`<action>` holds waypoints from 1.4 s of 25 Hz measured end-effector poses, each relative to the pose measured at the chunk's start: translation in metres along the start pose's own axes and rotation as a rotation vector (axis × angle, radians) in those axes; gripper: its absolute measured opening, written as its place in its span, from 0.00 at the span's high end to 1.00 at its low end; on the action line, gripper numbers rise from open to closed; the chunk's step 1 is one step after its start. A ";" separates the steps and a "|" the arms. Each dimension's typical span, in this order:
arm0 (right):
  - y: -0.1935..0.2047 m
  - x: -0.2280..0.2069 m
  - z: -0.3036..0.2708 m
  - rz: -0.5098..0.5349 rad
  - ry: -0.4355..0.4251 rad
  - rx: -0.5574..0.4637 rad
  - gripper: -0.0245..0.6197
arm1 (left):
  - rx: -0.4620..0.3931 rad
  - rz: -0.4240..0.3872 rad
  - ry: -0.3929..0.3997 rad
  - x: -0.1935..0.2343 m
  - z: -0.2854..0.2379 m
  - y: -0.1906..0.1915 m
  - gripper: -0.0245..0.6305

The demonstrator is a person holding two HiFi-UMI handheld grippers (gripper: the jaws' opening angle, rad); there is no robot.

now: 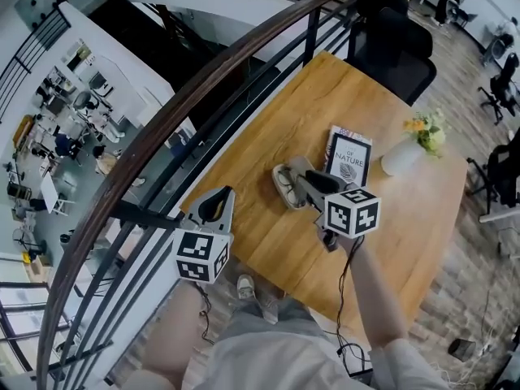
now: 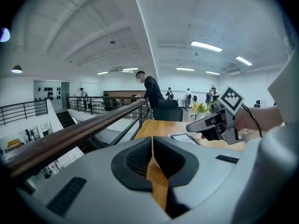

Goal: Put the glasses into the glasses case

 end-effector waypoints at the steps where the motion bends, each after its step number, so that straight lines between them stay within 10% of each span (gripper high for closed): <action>1: -0.008 0.009 0.007 0.015 -0.008 -0.027 0.77 | -0.017 -0.009 -0.004 0.002 0.003 -0.007 0.92; 22: -0.094 0.160 0.151 0.417 0.037 -0.366 0.90 | -0.324 -0.302 -0.001 -0.019 0.105 -0.118 0.92; 35: -0.089 0.197 0.195 0.521 0.094 -0.412 0.92 | -0.380 -0.223 -0.016 -0.030 0.162 -0.138 0.92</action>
Point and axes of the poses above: the fingertips, and each gripper's own axes: z backward along the fingers, x to its left, y out of its underside, the point moved 8 cm from there along z, backward along the fingers, and after that the axes turned 6 degrees about -y, right-handed, at the moved point
